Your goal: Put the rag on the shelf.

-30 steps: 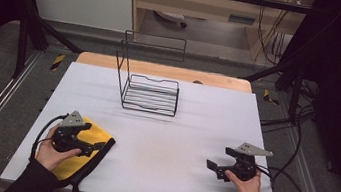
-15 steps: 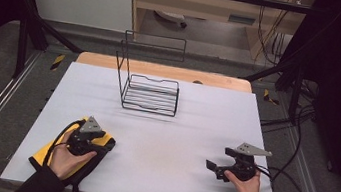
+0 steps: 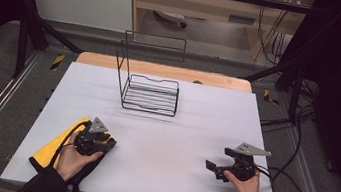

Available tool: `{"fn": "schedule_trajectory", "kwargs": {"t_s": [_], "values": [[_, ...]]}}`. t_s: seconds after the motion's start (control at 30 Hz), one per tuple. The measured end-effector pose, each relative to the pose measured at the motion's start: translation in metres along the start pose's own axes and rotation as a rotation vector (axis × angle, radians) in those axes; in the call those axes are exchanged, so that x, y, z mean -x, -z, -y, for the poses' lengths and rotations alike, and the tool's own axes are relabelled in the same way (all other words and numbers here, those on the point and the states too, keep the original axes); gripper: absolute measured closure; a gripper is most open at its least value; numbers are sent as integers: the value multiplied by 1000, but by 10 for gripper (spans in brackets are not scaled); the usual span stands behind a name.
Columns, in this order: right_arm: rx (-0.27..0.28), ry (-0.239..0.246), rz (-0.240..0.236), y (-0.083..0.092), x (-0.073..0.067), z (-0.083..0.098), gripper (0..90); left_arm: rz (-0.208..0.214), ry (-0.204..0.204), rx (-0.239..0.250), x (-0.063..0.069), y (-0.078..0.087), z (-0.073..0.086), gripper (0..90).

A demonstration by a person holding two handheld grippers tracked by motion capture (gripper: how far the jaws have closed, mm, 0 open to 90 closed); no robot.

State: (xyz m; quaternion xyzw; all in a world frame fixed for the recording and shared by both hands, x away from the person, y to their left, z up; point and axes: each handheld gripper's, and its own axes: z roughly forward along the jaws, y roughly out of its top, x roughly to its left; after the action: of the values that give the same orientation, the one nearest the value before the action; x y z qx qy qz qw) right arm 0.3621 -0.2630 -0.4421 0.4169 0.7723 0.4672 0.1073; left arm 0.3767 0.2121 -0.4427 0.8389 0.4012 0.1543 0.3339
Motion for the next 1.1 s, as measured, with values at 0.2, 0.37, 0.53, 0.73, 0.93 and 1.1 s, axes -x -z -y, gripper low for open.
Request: {"fn": "schedule_trajectory", "kwargs": {"t_s": [0.2, 0.37, 0.53, 0.73, 0.93, 1.1], "values": [[4, 0, 1, 0, 0, 0, 6, -50, -28, -12, 6, -2, -1, 642], [4, -2, 0, 0, 0, 0, 6, -103, -70, -45, 13, -4, -5, 694], [6, -3, -1, 1, 0, 0, 6, -109, -61, -51, 13, -4, -6, 761], [3, -2, -3, 0, 0, 0, 6, -24, 15, -29, -2, 0, -5, 795], [5, 3, -4, 0, 1, -1, 6, 24, 60, 3, -8, 7, -8, 810], [3, 2, -5, -1, 1, -1, 6, 59, 77, 52, -5, 15, -16, 812]]}}
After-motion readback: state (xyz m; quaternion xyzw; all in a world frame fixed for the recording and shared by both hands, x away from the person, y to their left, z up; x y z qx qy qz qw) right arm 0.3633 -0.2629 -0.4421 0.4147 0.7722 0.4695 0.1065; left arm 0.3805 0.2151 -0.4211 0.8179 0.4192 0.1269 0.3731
